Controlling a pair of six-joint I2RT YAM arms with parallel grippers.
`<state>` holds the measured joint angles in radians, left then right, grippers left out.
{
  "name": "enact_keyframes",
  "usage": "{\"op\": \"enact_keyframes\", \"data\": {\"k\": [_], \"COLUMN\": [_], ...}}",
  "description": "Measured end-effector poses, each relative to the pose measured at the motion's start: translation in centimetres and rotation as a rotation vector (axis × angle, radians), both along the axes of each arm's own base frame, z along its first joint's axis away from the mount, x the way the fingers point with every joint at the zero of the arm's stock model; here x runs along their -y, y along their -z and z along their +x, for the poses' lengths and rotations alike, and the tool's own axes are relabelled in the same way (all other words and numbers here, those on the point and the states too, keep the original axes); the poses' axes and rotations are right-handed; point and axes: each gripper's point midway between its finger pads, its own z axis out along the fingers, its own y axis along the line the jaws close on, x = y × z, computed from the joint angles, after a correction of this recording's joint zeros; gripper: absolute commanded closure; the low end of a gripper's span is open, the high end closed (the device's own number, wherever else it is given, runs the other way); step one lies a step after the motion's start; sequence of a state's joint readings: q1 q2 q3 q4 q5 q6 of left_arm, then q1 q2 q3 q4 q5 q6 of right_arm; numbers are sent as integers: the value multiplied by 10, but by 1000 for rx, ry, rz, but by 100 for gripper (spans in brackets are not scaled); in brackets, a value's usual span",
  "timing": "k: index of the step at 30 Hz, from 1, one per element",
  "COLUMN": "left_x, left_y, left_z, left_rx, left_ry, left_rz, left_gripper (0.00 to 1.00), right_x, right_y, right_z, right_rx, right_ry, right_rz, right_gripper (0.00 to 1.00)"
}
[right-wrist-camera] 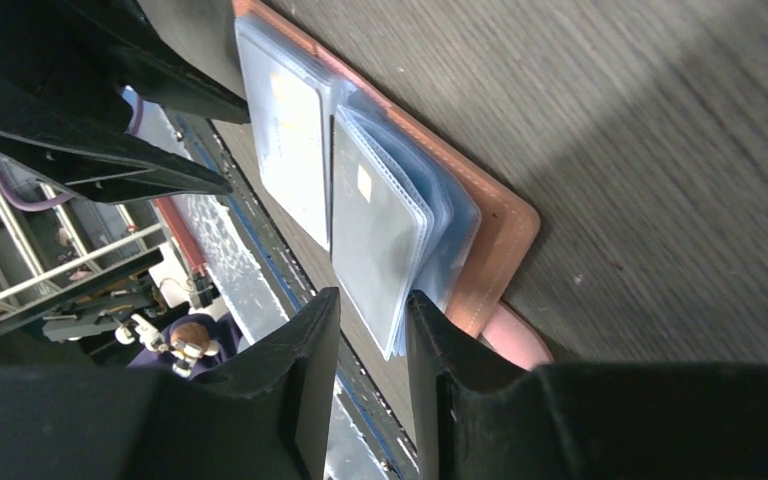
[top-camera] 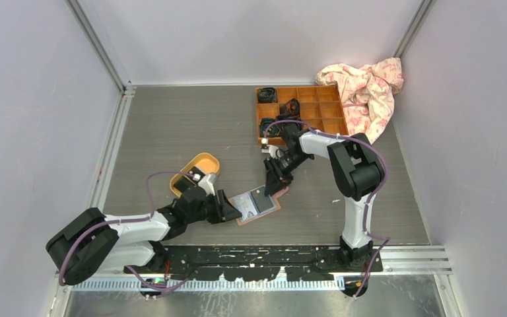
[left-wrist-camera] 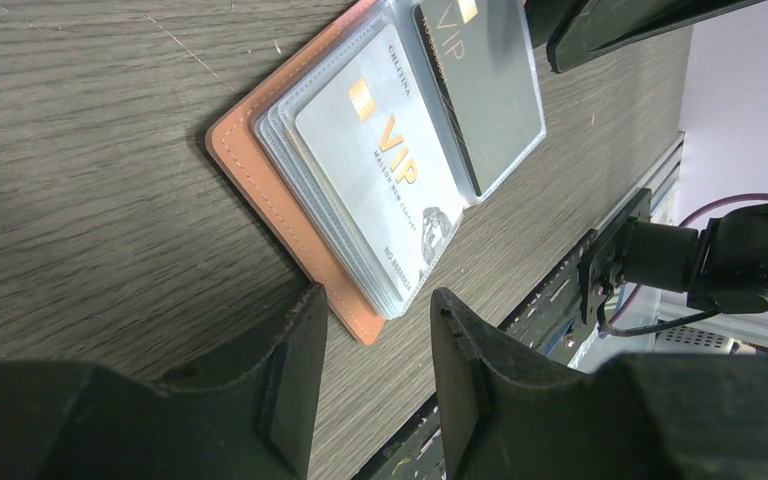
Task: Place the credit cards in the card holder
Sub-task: Turn over the card slot in the card holder.
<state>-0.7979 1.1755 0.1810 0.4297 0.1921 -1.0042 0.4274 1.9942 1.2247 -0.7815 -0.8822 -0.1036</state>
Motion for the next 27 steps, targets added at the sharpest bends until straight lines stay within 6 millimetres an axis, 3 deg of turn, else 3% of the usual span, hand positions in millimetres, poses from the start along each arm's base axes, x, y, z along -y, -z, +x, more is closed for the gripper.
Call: {"op": "enact_keyframes", "data": {"k": [27], "left_x": [2], "left_y": [1], "left_z": [1], "left_rx": [6], "left_ry": [9], "left_rz": [10], "left_gripper": [58], "right_x": [-16], "right_y": [-31], "right_z": [-10], "right_rx": [-97], "right_ry": [1], "right_rz": [186], "right_gripper": [62]}}
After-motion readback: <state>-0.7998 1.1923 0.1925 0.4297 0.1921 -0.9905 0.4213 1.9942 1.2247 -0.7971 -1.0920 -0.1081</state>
